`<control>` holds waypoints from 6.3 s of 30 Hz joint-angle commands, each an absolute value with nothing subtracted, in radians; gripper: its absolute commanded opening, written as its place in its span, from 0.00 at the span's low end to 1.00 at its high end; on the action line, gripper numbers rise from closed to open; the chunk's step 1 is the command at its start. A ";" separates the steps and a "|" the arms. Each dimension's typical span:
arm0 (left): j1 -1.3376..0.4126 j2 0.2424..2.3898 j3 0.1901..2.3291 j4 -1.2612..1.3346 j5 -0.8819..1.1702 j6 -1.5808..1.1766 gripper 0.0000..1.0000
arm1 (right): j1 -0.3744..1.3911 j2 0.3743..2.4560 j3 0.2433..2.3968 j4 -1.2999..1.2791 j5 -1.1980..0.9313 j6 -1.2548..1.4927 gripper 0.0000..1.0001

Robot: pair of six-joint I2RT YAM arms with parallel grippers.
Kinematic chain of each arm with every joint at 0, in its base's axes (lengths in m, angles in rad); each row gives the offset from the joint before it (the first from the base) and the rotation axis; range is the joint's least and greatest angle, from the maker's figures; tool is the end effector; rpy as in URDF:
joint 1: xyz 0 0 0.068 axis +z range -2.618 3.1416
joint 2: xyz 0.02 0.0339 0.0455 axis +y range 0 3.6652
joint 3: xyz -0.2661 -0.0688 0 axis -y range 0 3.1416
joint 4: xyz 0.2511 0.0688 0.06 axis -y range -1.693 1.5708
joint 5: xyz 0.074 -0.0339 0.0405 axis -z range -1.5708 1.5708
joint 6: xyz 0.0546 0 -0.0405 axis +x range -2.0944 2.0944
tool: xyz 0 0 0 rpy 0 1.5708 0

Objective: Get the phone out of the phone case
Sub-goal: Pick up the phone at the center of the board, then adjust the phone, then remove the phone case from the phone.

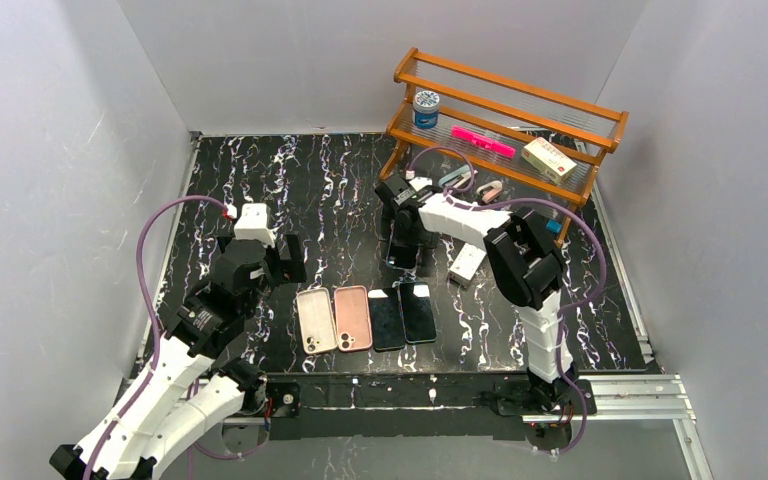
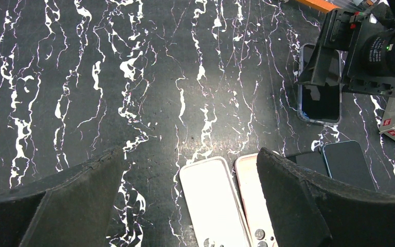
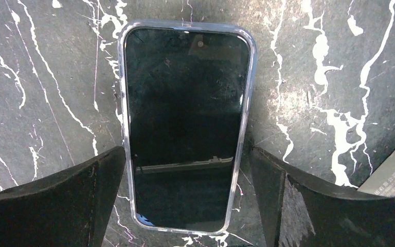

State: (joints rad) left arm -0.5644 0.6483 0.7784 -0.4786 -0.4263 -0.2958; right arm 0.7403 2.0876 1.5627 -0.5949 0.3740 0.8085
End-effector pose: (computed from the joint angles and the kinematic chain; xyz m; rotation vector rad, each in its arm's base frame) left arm 0.1518 -0.0694 0.3240 -0.0306 1.8906 -0.1784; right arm 0.3481 0.2910 0.1586 0.1986 2.5577 0.0645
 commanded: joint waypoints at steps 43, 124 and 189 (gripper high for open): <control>-0.530 1.102 0.828 -0.143 -0.018 -0.716 0.96 | 0.786 1.559 1.007 0.223 -0.133 0.464 0.02; -0.525 0.996 0.455 0.787 0.146 -1.517 0.00 | 0.885 1.216 0.552 0.965 -0.297 0.898 0.21; -0.315 1.156 0.942 0.255 1.089 -0.710 0.00 | 0.706 1.311 0.873 0.393 -1.031 0.089 0.60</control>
State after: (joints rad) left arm -0.3172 1.1873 0.8860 0.2390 1.0340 -0.7246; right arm 0.6880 1.2915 0.8093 0.3836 -0.9794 0.0978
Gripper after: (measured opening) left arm 0.099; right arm 0.620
